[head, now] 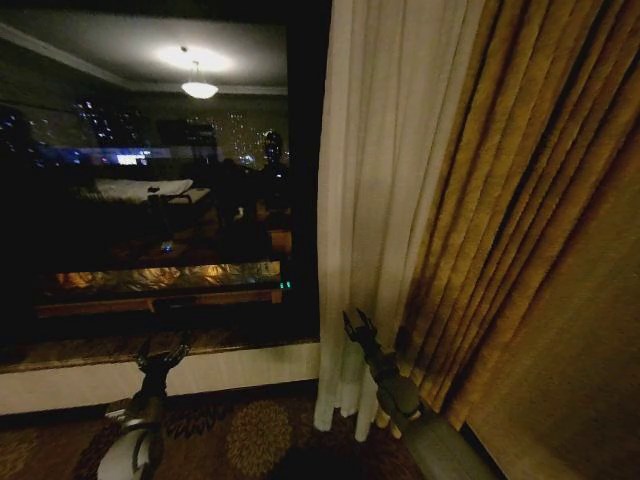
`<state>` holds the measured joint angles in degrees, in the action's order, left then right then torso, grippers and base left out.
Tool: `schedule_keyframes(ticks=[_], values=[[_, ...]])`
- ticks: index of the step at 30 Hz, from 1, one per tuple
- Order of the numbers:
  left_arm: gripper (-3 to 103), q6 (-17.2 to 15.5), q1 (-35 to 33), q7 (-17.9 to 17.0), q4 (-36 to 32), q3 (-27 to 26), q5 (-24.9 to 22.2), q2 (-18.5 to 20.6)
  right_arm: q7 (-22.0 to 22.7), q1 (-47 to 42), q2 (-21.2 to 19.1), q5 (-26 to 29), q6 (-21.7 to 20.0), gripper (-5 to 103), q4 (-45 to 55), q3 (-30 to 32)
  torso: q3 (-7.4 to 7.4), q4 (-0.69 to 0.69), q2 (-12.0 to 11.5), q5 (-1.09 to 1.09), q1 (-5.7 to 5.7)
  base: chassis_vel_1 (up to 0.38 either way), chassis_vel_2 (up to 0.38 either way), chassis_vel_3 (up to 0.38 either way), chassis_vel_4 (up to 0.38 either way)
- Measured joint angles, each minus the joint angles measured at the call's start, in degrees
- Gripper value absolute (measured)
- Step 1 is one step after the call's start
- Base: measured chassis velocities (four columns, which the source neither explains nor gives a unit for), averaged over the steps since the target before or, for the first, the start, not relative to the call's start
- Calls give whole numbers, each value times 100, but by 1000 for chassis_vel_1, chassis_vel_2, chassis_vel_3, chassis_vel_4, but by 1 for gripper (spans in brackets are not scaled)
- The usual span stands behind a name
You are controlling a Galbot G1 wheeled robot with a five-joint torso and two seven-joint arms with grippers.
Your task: Open the curtains by pulling them apart, changing their state from closed to fully open.
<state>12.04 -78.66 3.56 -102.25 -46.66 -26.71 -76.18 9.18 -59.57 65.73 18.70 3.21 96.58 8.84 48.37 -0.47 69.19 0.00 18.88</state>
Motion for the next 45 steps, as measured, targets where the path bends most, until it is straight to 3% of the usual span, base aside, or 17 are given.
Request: schedule_keyframes(ticks=[6,9,11,31,45], values=[[100,0,0,0,0,0,0,0,-14,-104,-35,1,38,84,179,59,1,0,0,-1,0,0,0,0,0],[100,0,0,0,0,0,0,0,-17,-105,-35,1,58,98,181,62,0,0,0,0,0,0,0,0,0],[100,0,0,0,0,0,0,0,-17,-104,-34,0,59,100,180,62,0,0,0,0,0,0,0,0,0],[100,0,0,0,0,0,0,0,-16,-80,-24,-8,75,100,142,62,1,0,0,0,0,7,5,-8,-5],[100,0,0,0,0,0,0,0,-13,-74,-19,-10,82,100,135,60,1,1,0,-1,0,228,196,-222,-196]])
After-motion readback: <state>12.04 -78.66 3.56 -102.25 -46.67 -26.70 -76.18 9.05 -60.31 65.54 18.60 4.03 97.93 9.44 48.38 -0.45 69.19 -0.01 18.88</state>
